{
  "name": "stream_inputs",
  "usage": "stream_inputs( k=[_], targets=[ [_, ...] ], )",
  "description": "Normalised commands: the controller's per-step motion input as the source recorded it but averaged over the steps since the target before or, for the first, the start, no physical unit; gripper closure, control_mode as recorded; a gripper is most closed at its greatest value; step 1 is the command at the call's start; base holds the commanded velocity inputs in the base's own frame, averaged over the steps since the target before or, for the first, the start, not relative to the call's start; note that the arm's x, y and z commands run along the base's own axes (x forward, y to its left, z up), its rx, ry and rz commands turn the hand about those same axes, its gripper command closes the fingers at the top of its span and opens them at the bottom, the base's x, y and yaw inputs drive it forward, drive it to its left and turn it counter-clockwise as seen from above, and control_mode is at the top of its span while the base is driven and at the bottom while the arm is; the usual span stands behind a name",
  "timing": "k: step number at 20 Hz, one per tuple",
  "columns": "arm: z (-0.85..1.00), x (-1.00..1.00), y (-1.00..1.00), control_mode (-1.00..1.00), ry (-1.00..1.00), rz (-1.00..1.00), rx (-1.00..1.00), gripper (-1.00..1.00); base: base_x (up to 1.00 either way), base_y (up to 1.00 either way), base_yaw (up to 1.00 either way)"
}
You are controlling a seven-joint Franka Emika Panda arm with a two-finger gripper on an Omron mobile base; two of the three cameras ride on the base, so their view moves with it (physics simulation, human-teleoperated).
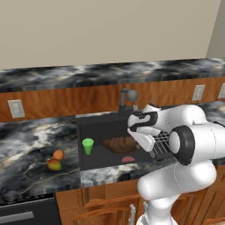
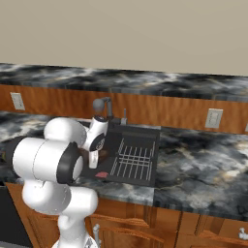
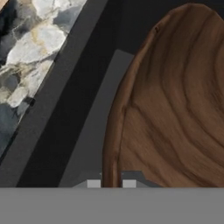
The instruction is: Remove the mango and tangerine from the sink. Then move the bowl and cup from the counter to the sink for washing.
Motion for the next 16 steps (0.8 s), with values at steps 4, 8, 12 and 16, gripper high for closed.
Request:
stream_inputs(
  k=[4,8,12,16],
  targets=[
    [-0.16,0.06,0.0,-1.0,0.03,0.0,0.0,1.0,0.0,0.0,0.0],
    [-0.16,0.05,-0.01,-1.0,0.01,0.0,0.0,1.0,0.0,0.0,0.0],
    [-0.15,0.05,-0.01,-1.0,0.0,0.0,0.0,1.0,0.0,0.0,0.0],
    [-0.15,0.02,0.0,-1.0,0.0,0.0,0.0,1.0,0.0,0.0,0.0]
  ],
)
